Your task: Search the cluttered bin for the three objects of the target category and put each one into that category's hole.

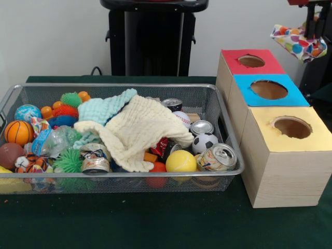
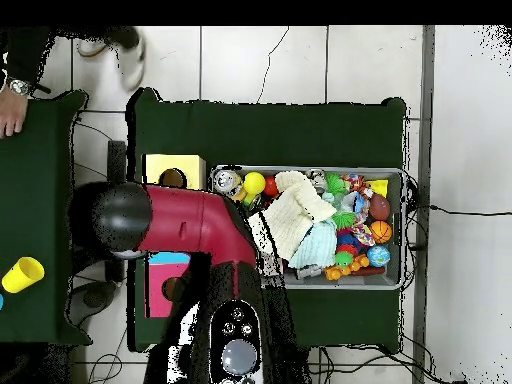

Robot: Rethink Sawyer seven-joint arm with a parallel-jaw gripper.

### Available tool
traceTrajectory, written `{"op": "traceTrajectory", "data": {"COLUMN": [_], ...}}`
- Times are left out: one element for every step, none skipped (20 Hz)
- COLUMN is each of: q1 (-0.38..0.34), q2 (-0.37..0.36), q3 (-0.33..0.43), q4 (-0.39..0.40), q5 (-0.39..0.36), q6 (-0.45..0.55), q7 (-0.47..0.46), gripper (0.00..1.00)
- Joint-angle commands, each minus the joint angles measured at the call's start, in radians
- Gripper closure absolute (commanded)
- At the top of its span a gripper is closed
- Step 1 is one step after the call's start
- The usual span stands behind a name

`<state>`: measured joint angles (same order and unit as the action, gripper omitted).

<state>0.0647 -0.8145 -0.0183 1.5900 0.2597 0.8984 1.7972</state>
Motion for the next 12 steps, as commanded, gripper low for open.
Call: {"op": "traceTrajectory", "data": {"q1": [-0.030, -0.024, -0.021, -0.019, -0.019, -0.020, -0.016, -0.014, -0.016, -0.016, -0.013, -0.011], "q2": [0.053, 0.060, 0.064, 0.069, 0.075, 0.080, 0.083, 0.089, 0.099, 0.101, 0.107, 0.116], "q3": [0.100, 0.097, 0.096, 0.098, 0.101, 0.105, 0.102, 0.102, 0.108, 0.111, 0.110, 0.110], "q4": [0.088, 0.087, 0.085, 0.083, 0.084, 0.087, 0.087, 0.085, 0.087, 0.094, 0.096, 0.085], "q5": [-0.003, -0.008, -0.011, -0.013, -0.011, -0.009, -0.012, -0.017, -0.021, -0.018, -0.016, -0.021], "q6": [-0.095, -0.109, -0.118, -0.124, -0.130, -0.143, -0.153, -0.166, -0.189, -0.203, -0.214, -0.219], "q7": [0.045, 0.056, 0.062, 0.064, 0.067, 0.065, 0.072, 0.072, 0.064, 0.067, 0.077, 0.079], "gripper": [1.00, 1.00, 1.00, 1.00, 1.00, 1.00, 1.00, 1.00, 1.00, 1.00, 1.00, 1.00]}}
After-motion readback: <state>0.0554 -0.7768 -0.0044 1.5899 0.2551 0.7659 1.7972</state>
